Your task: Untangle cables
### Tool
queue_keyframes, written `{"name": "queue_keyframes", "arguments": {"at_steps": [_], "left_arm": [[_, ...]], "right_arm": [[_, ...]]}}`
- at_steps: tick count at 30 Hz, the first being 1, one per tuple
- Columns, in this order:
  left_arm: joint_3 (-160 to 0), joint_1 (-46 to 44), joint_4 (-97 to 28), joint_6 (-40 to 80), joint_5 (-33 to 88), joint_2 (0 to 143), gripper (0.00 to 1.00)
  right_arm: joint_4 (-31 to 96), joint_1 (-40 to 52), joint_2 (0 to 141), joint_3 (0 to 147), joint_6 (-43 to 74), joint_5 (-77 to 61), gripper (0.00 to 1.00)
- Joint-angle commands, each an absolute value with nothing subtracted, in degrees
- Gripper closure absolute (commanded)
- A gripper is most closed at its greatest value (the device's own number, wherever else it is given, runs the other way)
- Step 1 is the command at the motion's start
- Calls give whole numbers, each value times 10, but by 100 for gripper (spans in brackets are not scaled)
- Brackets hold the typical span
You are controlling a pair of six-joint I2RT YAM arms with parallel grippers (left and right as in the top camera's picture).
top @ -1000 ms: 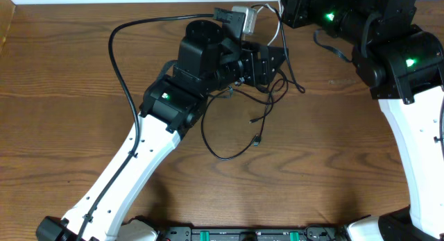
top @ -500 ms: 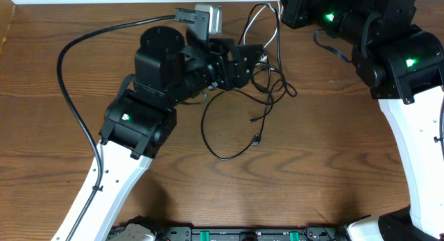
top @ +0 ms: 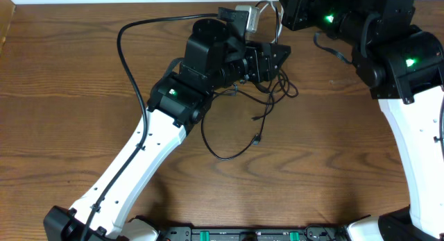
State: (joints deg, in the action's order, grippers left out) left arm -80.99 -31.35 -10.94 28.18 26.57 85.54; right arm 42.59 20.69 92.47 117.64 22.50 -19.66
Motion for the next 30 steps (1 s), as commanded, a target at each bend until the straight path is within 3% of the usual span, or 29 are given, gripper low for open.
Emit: {"name": "queue_keyframes", "arguments": {"at_steps": [1,5,13,30], "left_arm": [[-812,-314,-104,281,258,854,51],[-812,-304,-112,254,258,853,92],[-812,-245,-165,240,167,783,93],[-812,-75,-438,171,7,702,92]], "right_arm": [[427,203,930,1184,215,-196,99],[435,200,930,1184,211,-181,99],[532,121,940,1184,214,-162,99],[540,-43,946,1184,213,-132,99]]}}
